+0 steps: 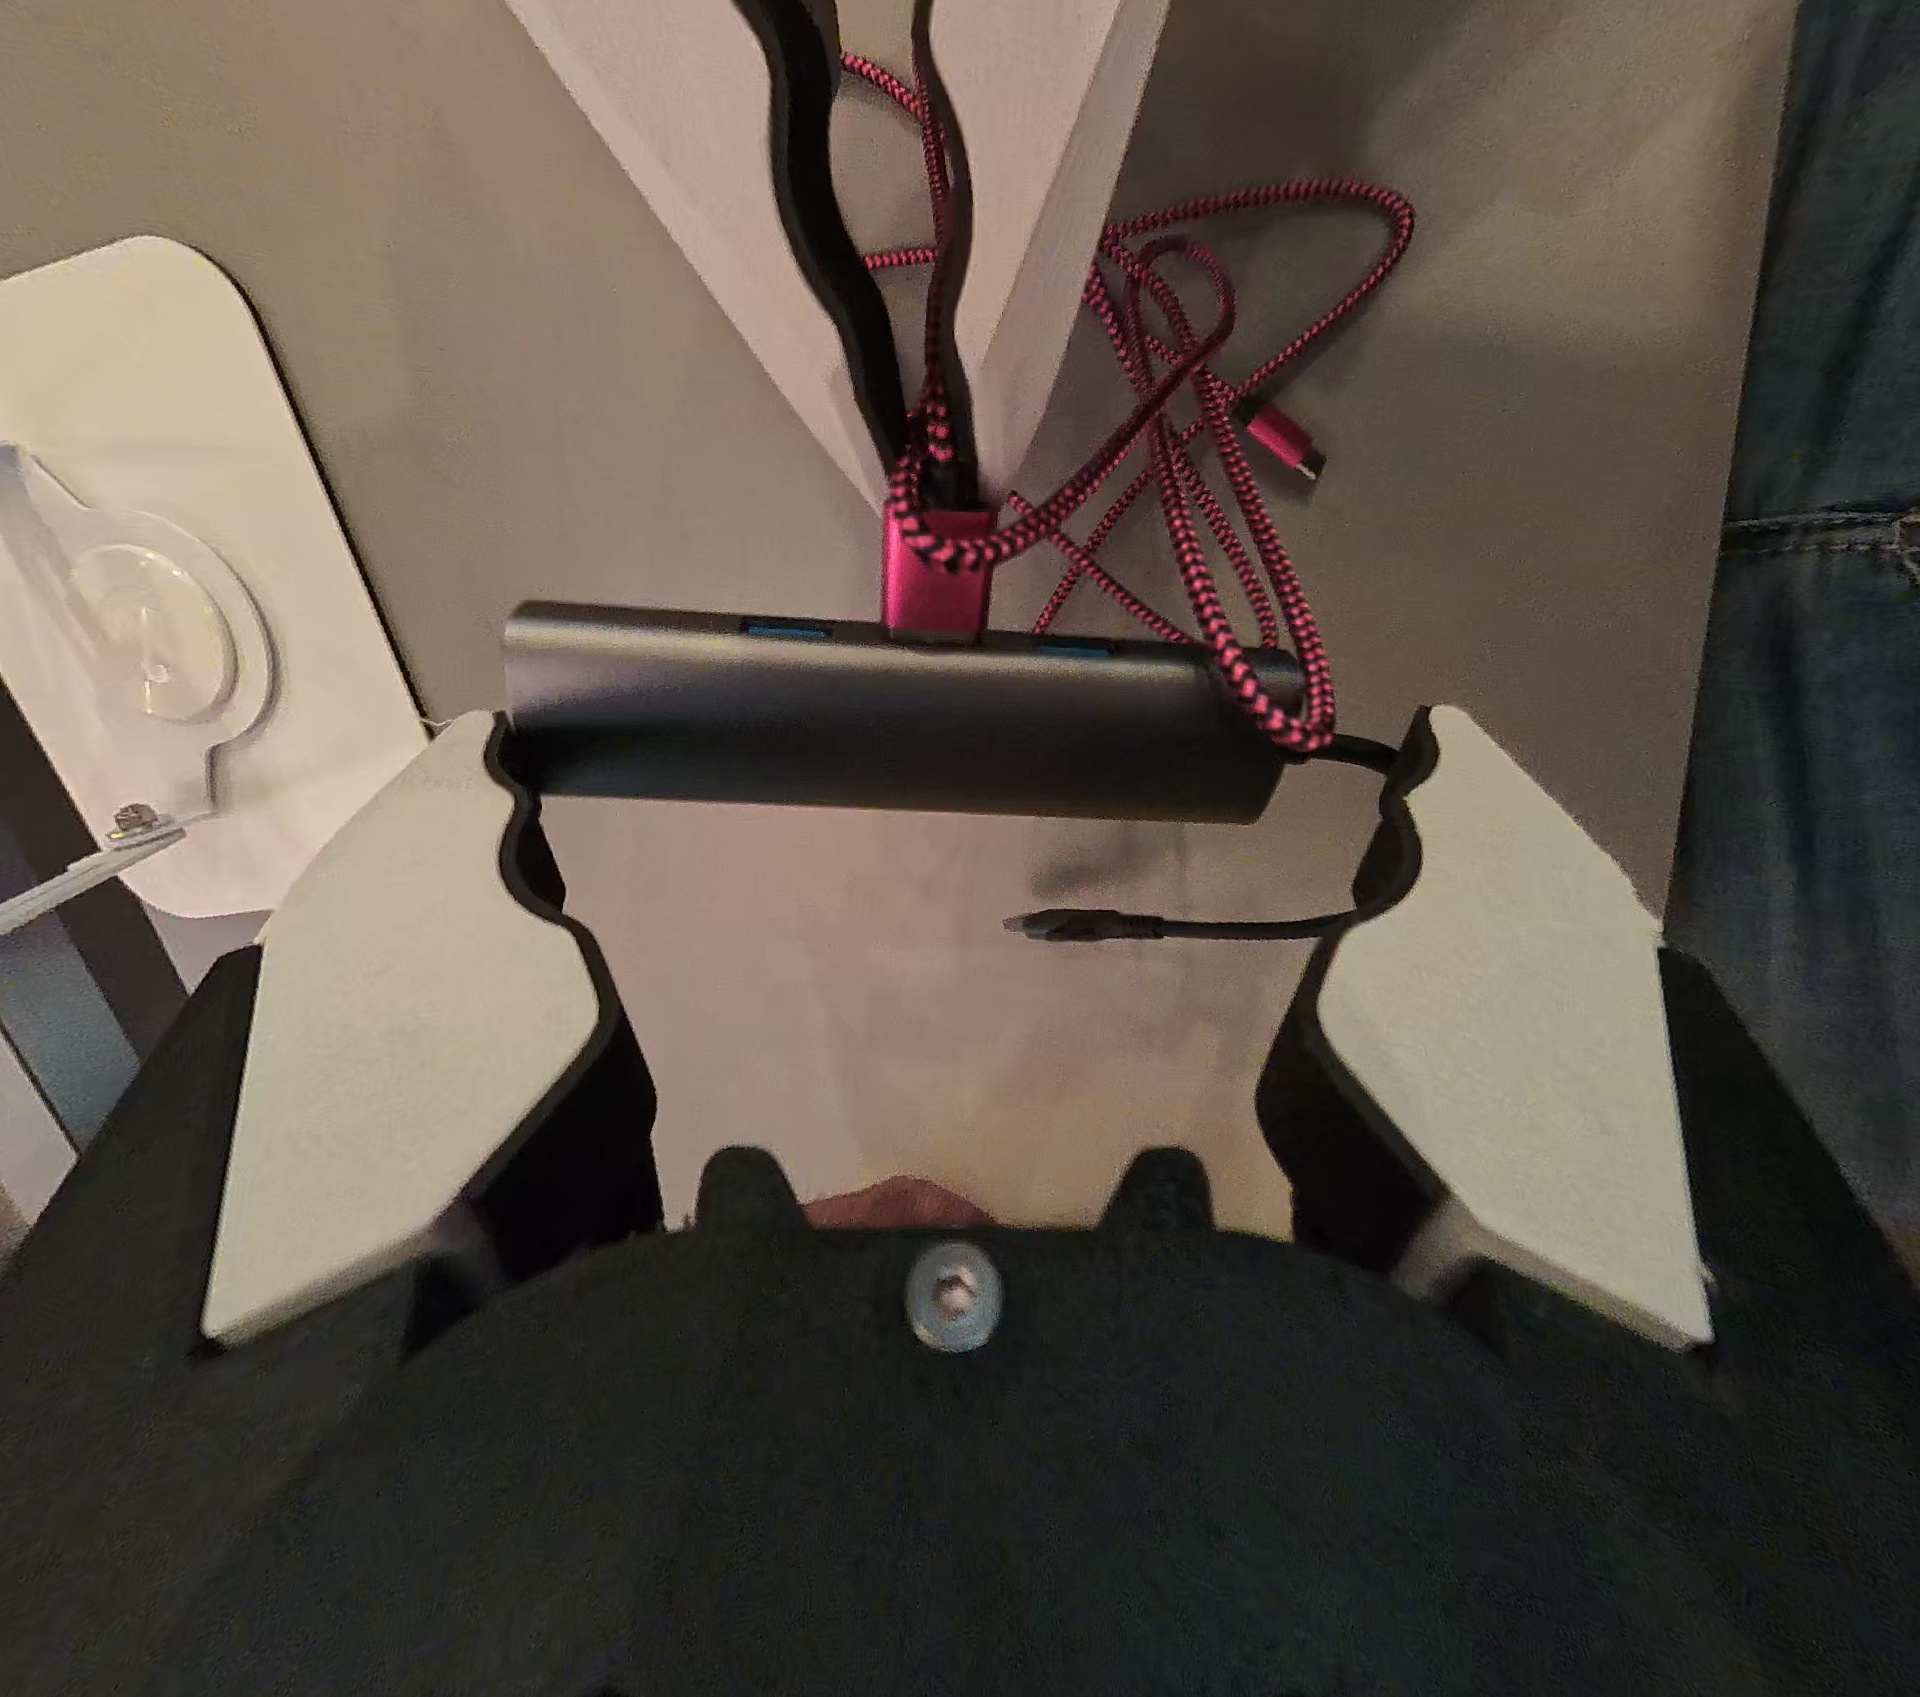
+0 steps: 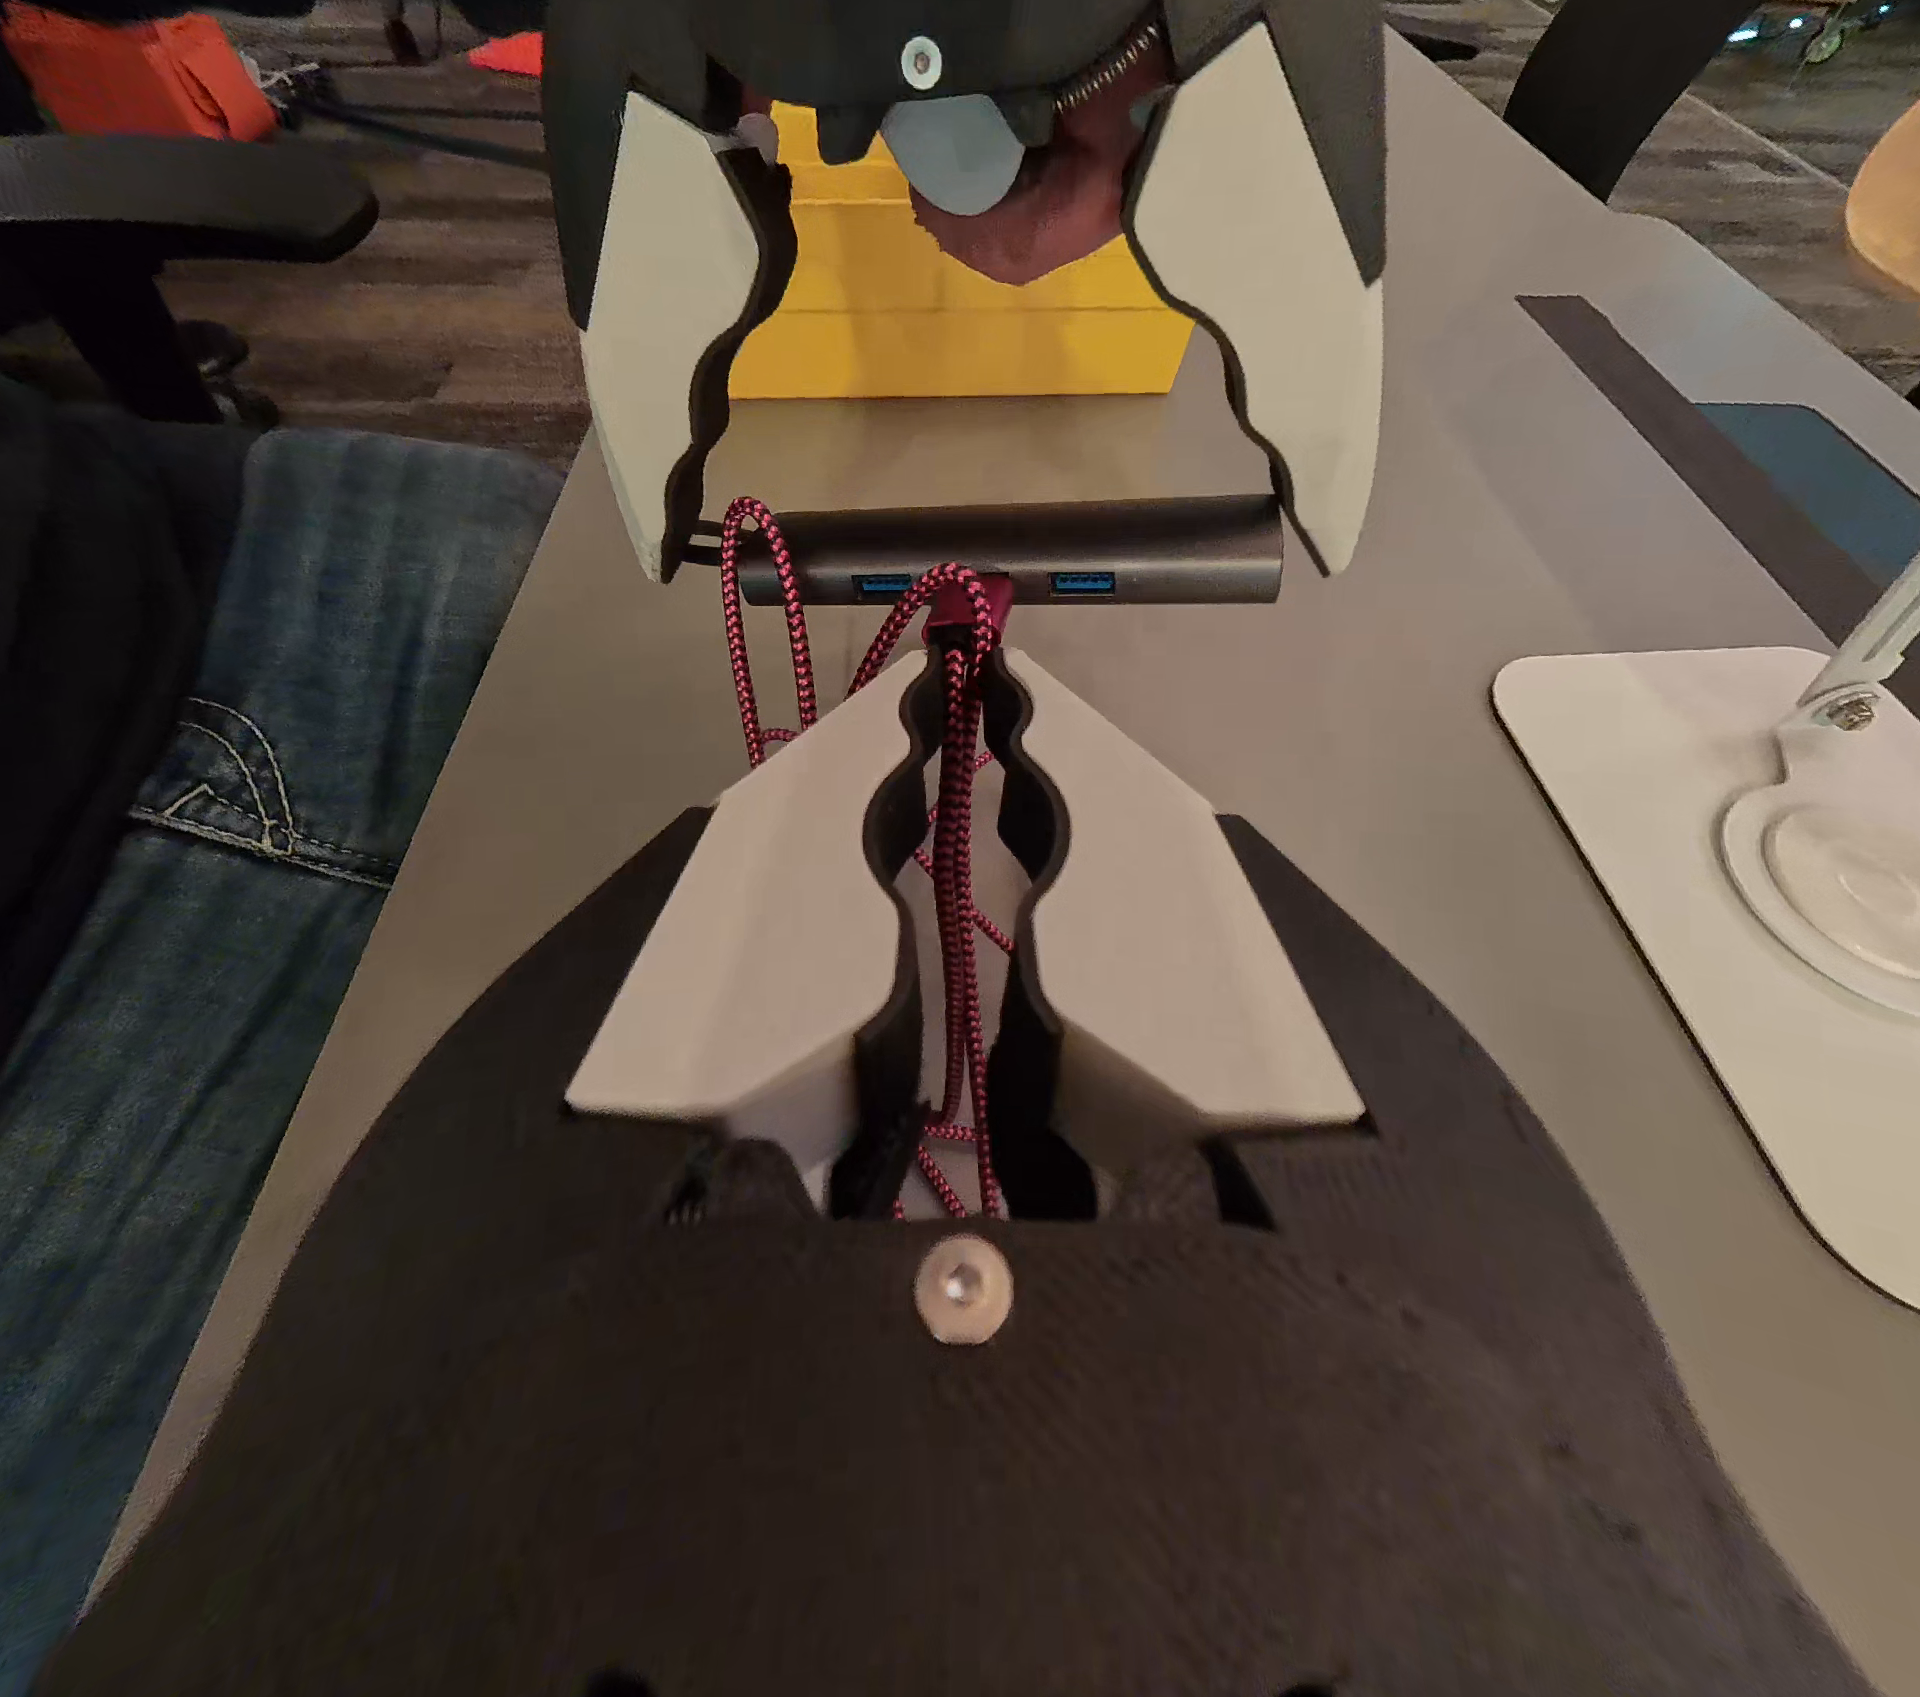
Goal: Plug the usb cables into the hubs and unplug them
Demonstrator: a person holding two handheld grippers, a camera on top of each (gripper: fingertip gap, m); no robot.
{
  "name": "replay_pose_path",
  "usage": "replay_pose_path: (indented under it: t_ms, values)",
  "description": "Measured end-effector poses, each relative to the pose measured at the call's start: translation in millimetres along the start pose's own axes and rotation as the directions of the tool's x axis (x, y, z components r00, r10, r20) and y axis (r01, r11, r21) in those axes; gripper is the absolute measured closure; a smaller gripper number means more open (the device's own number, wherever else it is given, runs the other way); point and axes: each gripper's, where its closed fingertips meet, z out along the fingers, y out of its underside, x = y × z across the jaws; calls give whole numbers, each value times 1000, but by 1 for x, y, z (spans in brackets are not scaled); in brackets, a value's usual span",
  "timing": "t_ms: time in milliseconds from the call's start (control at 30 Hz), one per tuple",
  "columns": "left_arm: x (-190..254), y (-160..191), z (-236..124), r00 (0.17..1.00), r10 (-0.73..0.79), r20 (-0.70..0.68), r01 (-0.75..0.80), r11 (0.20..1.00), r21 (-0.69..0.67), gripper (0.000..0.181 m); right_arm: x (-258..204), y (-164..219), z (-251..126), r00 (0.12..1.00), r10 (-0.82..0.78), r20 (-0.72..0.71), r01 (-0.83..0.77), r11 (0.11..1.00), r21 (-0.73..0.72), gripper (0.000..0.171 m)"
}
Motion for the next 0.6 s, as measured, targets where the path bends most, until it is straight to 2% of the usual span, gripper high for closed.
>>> replay_pose_path:
  t_ms: [100,300,467,533,600]
  values:
    - [1,0,4,999,32,-4,-32,999,-27,35,-2,1,1,1000,6,13,-6,1000,1,167]
    - [-12,-11,2,984,122,126,-122,993,-9,34,-2,0,-3,995,77,68,-81,995,52,167]
    - [-11,-8,7,989,112,97,-109,993,-36,36,-4,-2,-2,989,101,104,-107,992,60,167]
    - [-11,-7,7,992,95,78,-93,995,-35,45,-5,1,0,985,124,122,-131,990,51,167]
    - [-11,-6,9,998,56,41,-55,998,-21,47,-3,1,1,980,154,125,-162,985,58,167]
